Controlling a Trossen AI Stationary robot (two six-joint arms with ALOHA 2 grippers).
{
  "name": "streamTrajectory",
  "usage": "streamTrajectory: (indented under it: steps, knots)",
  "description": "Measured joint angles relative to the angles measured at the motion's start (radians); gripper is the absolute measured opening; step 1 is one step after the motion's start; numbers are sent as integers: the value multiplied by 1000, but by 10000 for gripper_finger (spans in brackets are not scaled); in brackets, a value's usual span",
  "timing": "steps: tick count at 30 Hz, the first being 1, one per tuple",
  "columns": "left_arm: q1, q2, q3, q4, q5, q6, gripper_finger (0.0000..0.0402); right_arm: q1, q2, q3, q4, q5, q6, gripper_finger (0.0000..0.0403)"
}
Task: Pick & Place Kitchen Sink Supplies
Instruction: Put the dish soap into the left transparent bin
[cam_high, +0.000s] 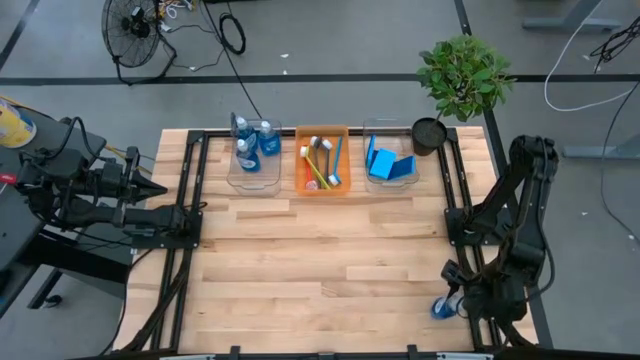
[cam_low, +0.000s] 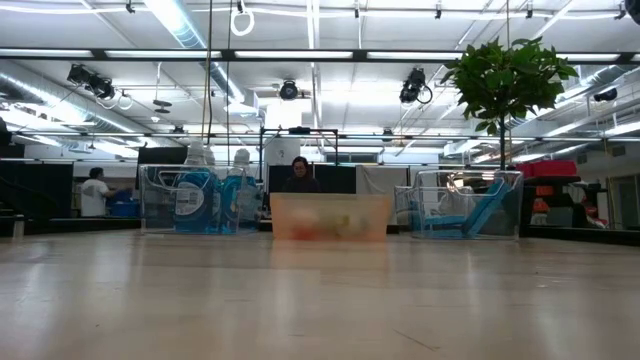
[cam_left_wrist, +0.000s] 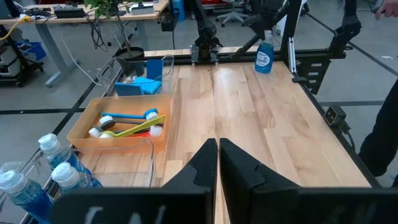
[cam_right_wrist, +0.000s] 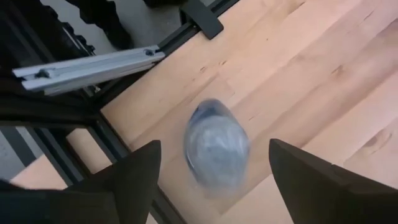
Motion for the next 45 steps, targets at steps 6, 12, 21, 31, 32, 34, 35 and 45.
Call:
streamTrajectory:
  steps: [6, 12, 21, 31, 32, 34, 35, 45]
  knots:
    - [0, 0, 0, 0, 0, 0, 23, 0, -33, -32, -9, 0, -56, 288]
    - [0, 0, 0, 0, 0, 0, 23, 0, -52, -117, 1, -47, -46, 283]
    - [0, 0, 0, 0, 0, 0, 23, 0, -134, -202, 64, -62, -64, 283]
    - [0, 0, 0, 0, 0, 0, 23, 0, -182, -237, 81, -61, -85, 283]
    - [0, 0, 0, 0, 0, 0, 23, 0, -185, -236, 80, -61, -86, 283]
    - [0, 0, 0, 0, 0, 0, 23, 0, -190, -227, 78, -62, -94, 283]
    - [0, 0, 0, 0, 0, 0, 23, 0, -190, -218, 78, -63, -102, 283]
    - [0, 0, 0, 0, 0, 0, 23, 0, -153, -192, 140, -87, -111, 283]
